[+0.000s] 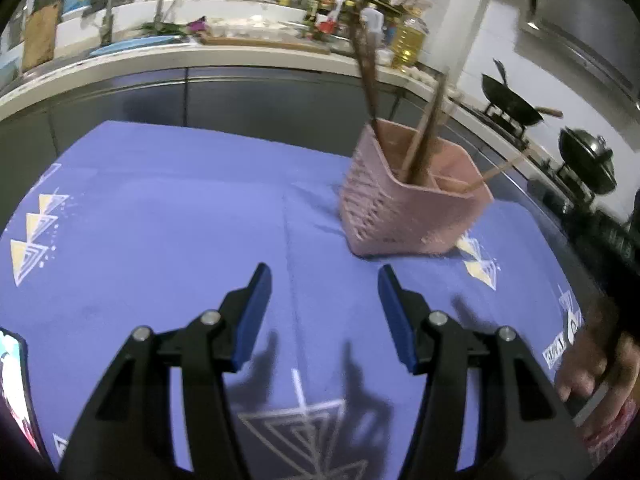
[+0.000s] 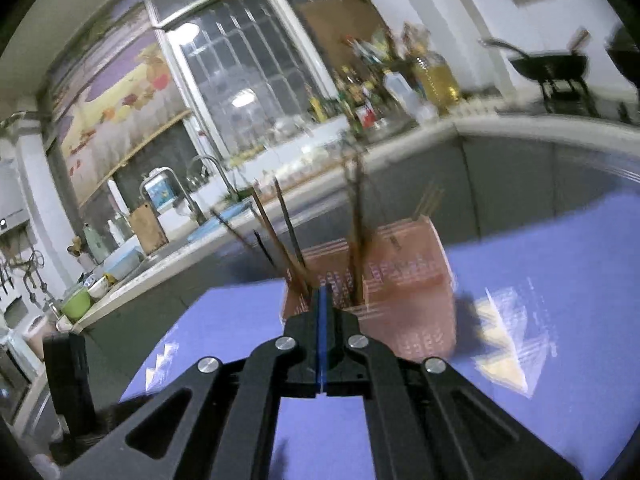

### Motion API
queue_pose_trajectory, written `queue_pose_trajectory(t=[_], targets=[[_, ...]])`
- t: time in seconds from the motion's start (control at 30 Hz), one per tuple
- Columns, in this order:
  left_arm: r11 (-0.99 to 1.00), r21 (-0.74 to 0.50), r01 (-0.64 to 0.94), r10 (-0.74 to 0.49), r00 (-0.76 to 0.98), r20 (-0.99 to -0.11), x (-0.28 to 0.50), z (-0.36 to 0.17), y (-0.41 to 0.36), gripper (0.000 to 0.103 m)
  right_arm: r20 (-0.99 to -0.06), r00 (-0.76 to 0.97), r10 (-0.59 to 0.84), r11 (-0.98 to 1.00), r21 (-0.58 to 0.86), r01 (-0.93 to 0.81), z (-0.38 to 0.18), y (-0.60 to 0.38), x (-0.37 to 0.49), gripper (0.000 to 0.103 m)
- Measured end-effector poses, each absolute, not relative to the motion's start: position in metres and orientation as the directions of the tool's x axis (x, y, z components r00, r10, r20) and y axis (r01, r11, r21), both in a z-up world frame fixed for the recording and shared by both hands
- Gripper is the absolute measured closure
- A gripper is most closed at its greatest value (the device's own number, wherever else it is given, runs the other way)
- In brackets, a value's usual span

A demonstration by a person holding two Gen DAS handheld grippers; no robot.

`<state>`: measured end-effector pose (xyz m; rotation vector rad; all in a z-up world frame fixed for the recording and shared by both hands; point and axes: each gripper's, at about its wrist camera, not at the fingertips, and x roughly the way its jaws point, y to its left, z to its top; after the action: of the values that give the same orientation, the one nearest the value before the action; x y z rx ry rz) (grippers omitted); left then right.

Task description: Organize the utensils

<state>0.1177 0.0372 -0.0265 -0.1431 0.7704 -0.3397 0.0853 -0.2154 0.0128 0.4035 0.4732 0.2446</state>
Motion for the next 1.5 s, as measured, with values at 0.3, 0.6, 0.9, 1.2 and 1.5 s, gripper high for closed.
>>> queue_pose_trajectory(t=[0.3,0.6,0.9,1.2,1.5], targets=[[0.947,-0.145,0.288,-0.314,0.722,-0.617,0.062,0.002,0.008,0.05,-0.493,0.805,0.329,0.879,0.472,-0.07,-0.017,-0.223,0.01,0.102],[0.963,0.0,0.27,-0.232,0.83,-0.508,-0.015,0.04,-0.004,0.03,-0.451,0.818,0.356,0.89,0.432,-0.148,0.008,-0.204,-0.059,0.102],[0.971,0.062,0.232,-0.182,0.879,-0.442,-0.07,0.053,-0.008,0.016,-0.408,0.856,0.317,0.905,0.398,-0.146,0.019,-0.199,-0.116,0.046],[0.978,0.091,0.19,-0.136,0.9,-0.414,-0.089,0.062,-0.007,0.006,-0.414,0.871,0.264,0.927,0.36,-0.11,0.031,-0.203,-0.141,0.035],[0.982,0.095,0.162,-0.1,0.878,-0.468,-0.073,0.052,-0.005,0.006,-0.41,0.87,0.274,0.915,0.39,-0.104,0.028,-0.214,-0.131,0.031]])
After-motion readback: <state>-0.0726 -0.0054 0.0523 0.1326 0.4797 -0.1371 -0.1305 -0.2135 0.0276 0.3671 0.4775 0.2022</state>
